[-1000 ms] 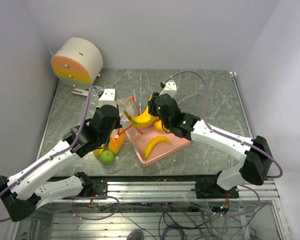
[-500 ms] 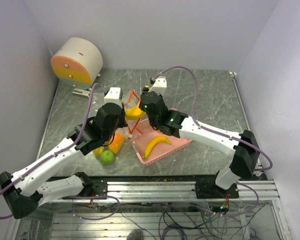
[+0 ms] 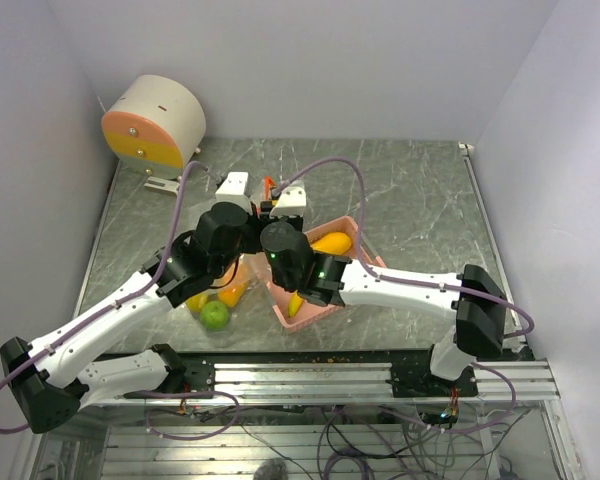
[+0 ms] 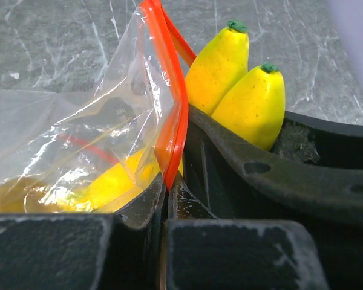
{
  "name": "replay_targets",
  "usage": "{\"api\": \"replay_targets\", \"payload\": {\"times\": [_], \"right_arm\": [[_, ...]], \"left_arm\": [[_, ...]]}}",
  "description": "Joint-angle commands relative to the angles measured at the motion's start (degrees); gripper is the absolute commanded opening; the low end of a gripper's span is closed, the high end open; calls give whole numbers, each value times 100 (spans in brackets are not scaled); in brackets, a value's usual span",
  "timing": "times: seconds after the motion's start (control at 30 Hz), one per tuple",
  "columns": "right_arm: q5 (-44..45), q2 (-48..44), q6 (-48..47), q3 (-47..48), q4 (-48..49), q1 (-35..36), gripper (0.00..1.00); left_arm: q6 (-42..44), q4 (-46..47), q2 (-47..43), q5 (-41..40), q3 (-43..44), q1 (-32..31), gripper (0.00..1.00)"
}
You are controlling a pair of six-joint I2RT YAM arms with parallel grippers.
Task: Place the food in the zip-top bag and seal the zipper
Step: Place the fake fruit in the zipper food storage bag.
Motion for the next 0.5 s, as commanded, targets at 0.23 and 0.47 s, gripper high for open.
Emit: {"api": "replay_targets", "payload": {"times": [0.23, 0.47], "right_arm": [[-929, -1022, -131, -672, 33, -215, 70], [-2961, -1901, 241, -955, -307, -656, 73]], "left_arm": [[-242, 234, -573, -217, 19, 25, 7], [-257, 179, -669, -321, 26, 24, 7]]}}
